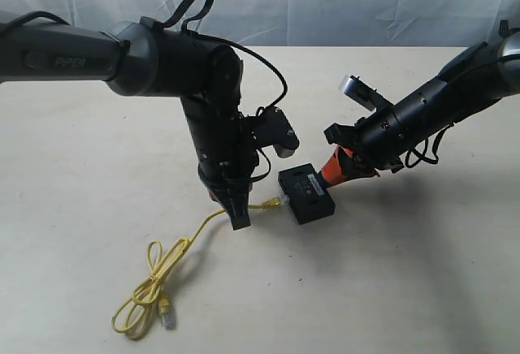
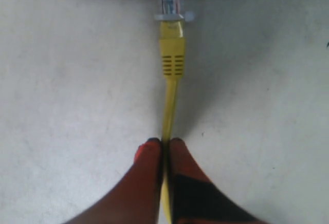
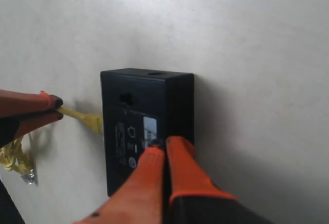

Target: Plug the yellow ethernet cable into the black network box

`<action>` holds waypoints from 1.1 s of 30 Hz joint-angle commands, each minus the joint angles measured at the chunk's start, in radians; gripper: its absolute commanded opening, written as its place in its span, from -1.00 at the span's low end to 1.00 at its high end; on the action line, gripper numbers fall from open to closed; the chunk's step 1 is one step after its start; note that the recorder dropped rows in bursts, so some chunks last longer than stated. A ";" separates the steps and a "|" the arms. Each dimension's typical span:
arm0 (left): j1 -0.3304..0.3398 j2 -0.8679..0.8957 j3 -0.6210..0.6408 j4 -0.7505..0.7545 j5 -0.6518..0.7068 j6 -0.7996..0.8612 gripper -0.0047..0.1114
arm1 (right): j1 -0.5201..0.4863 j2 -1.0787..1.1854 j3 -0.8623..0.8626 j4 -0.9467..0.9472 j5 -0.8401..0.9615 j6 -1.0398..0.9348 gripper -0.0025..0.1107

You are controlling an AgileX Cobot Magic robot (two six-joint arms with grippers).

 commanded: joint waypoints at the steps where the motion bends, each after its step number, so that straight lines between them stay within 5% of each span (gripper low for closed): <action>1: -0.003 -0.012 -0.005 0.002 -0.002 -0.004 -0.92 | 0.004 -0.010 0.004 -0.008 -0.010 -0.005 -0.97; 33: -0.003 -0.012 -0.005 0.029 -0.049 -0.003 -0.92 | 0.004 -0.010 0.004 -0.021 -0.017 -0.006 -0.97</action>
